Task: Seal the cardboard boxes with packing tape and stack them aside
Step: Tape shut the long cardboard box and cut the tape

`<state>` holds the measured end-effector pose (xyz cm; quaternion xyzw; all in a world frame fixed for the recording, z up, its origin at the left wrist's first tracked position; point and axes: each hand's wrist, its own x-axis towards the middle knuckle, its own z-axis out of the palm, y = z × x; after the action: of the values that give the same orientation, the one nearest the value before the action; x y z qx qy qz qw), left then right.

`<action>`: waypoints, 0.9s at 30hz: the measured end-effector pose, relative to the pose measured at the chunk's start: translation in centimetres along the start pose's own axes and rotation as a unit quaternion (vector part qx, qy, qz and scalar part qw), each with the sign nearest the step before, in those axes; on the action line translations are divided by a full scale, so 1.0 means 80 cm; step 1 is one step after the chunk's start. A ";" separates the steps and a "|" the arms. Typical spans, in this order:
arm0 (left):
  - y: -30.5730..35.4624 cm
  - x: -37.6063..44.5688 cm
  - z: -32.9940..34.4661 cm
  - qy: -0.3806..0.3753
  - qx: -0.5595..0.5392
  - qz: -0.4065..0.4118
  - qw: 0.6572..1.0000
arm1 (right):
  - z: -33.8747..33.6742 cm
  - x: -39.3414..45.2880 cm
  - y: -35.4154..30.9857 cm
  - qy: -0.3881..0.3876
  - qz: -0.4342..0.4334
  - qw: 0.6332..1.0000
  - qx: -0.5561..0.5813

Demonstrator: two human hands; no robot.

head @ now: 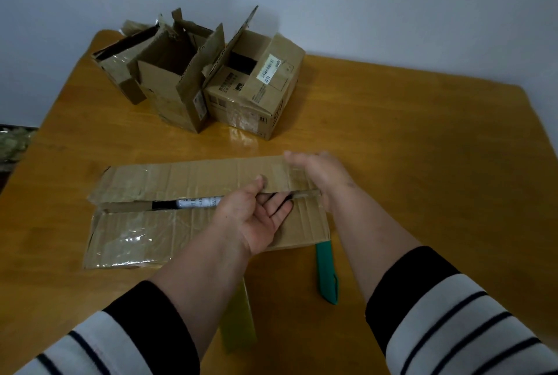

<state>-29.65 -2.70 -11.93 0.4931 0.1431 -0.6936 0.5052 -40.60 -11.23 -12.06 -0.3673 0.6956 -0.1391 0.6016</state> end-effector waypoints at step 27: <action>0.002 -0.003 0.013 0.024 0.033 0.034 0.999 | -0.045 -0.017 0.043 0.044 -0.447 0.810 -0.377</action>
<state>-30.07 -3.36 -11.19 0.5306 0.1150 -0.6685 0.5083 -45.13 -8.83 -12.36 -0.8288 0.4787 -0.1355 0.2561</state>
